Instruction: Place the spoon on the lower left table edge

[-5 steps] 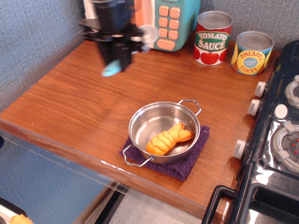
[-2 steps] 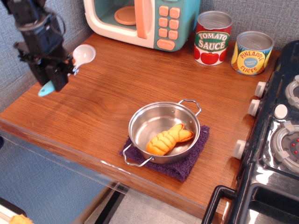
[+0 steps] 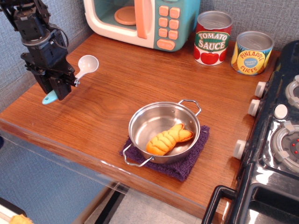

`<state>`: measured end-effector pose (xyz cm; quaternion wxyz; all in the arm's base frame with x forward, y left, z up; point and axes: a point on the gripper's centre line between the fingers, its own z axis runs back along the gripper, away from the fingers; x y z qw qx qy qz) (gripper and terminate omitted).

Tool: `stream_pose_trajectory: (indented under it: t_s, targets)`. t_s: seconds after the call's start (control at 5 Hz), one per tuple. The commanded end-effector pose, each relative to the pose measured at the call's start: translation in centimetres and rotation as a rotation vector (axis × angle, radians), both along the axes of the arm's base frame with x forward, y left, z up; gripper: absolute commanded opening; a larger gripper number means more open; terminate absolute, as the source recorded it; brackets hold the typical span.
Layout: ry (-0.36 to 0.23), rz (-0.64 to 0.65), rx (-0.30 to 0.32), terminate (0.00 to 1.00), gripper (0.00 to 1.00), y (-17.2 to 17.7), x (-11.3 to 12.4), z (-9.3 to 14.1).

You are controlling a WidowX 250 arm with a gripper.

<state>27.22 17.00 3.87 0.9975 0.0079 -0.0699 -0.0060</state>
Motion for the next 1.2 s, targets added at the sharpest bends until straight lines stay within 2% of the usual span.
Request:
stream_pose_trajectory:
  t_s: [0.0, 0.4, 0.6, 0.8, 1.0]
  targets:
    - [-0.028, 0.012, 0.04, 0.0, 0.0, 3.4, -0.1, 0.4]
    - [-0.023, 0.029, 0.049, 0.0, 0.0, 4.0, -0.5, 0.2]
    - [-0.02, 0.06, 0.024, 0.0, 0.0, 4.8, -1.0, -0.2]
    - [-0.018, 0.042, 0.0, 0.0, 1.0, 4.8, -1.0, -0.2]
    - [-0.069, -0.03, -0.011, 0.0, 1.0, 4.2, -0.8, 1.5]
